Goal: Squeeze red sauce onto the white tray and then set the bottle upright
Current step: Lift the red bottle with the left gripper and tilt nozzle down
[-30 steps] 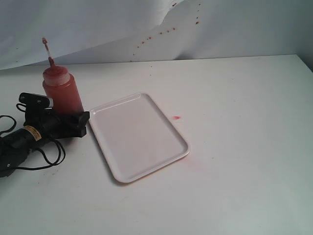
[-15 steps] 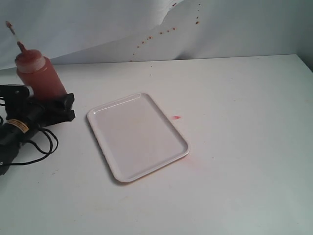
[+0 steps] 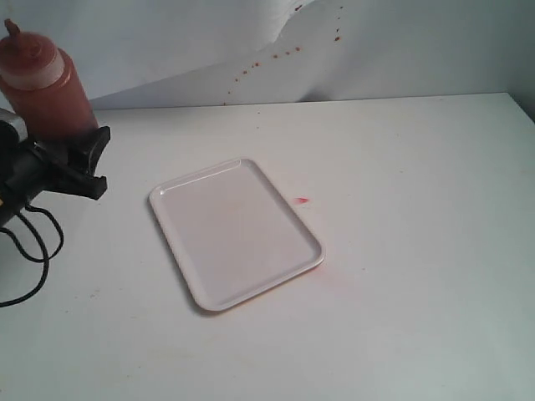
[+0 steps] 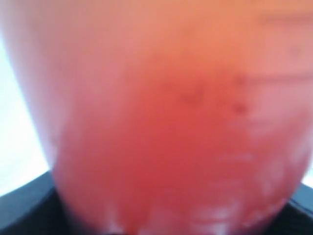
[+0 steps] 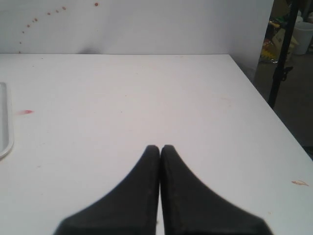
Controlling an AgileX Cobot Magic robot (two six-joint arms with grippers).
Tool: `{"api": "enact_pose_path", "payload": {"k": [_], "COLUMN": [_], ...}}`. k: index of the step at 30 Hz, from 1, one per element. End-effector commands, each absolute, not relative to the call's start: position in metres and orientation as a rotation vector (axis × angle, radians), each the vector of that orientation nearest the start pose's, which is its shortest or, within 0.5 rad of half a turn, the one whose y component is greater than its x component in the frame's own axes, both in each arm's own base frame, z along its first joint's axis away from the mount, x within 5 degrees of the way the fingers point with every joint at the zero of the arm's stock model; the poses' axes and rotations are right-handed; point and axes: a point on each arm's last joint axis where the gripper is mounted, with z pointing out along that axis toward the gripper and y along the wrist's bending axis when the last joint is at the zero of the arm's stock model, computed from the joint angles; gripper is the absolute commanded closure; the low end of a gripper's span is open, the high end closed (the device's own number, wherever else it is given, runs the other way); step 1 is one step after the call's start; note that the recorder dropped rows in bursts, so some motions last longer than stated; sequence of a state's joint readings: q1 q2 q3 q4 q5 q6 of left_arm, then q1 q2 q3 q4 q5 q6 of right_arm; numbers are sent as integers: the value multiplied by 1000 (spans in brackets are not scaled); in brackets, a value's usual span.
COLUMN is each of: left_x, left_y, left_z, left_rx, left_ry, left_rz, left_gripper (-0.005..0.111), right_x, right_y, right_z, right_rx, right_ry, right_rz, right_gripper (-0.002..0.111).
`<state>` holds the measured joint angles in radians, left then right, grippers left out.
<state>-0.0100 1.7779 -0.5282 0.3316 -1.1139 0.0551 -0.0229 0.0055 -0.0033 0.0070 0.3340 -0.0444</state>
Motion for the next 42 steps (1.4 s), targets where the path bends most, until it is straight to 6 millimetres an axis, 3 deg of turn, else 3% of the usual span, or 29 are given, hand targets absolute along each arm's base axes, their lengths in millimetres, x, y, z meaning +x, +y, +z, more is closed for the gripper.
{"api": "enact_pose_path", "payload": {"k": [1, 6, 10, 14, 17, 19, 21, 24, 25, 26, 27, 29, 30, 32, 34, 36, 39, 42], "left_x": [288, 274, 266, 263, 269, 274, 278, 284, 288, 289, 289, 289, 288, 289, 291, 292, 290, 285], "left_y": [-34, -32, -36, -60, -79, -89, -96, -102, -103, -103, -101, -97, -96, -94, -92, -92, -95, -111], "left_z": [189, 196, 210, 224, 232, 241, 251, 268, 280, 284, 291, 299, 301, 308, 312, 313, 315, 322], "left_rx": [486, 533, 622, 684, 769, 840, 905, 955, 970, 985, 1072, 1225, 1253, 1296, 1350, 1408, 1561, 1653], "left_ry": [1544, 1717, 1685, 1706, 1785, 1840, 1854, 1856, 1871, 1879, 1884, 1861, 1856, 1823, 1740, 1691, 1581, 1406], "left_rz": [-87, -57, -43, -85, -34, 32, 101, 191, 263, 307, 449, 688, 746, 877, 975, 1029, 1150, 1281], "left_gripper": [107, 107, 107, 107, 107, 107, 107, 107, 107, 107, 107, 107, 107, 107, 107, 107, 107, 107], "right_x": [54, 54, 55, 55, 53, 52, 52, 45, 36, 32, 25, 24, 27, 50, 93, 137, 200, 242], "right_y": [-1, -2, -2, -5, -14, -16, -9, 2, 4, 5, 5, 5, 5, 5, 8, 15, 37, 64], "right_z": [183, 184, 189, 221, 227, 228, 236, 259, 284, 294, 321, 358, 367, 390, 406, 409, 391, 368], "right_rx": [-26, -60, -64, 355, 719, 743, 606, 427, 351, 338, 311, 299, 298, 278, 224, 211, -74, -456], "right_ry": [1815, 1810, 1751, 1362, 1159, 1121, 1209, 1344, 1329, 1305, 1251, 1215, 1216, 1277, 1474, 1681, 1979, 1953], "right_rz": [-48, -88, -92, 326, 655, 665, 596, 531, 496, 499, 492, 496, 493, 448, 392, 461, 595, 907], "right_gripper": [108, 108, 108, 108, 108, 108, 108, 108, 108, 108, 108, 108, 108, 108, 108, 108, 108, 108]}}
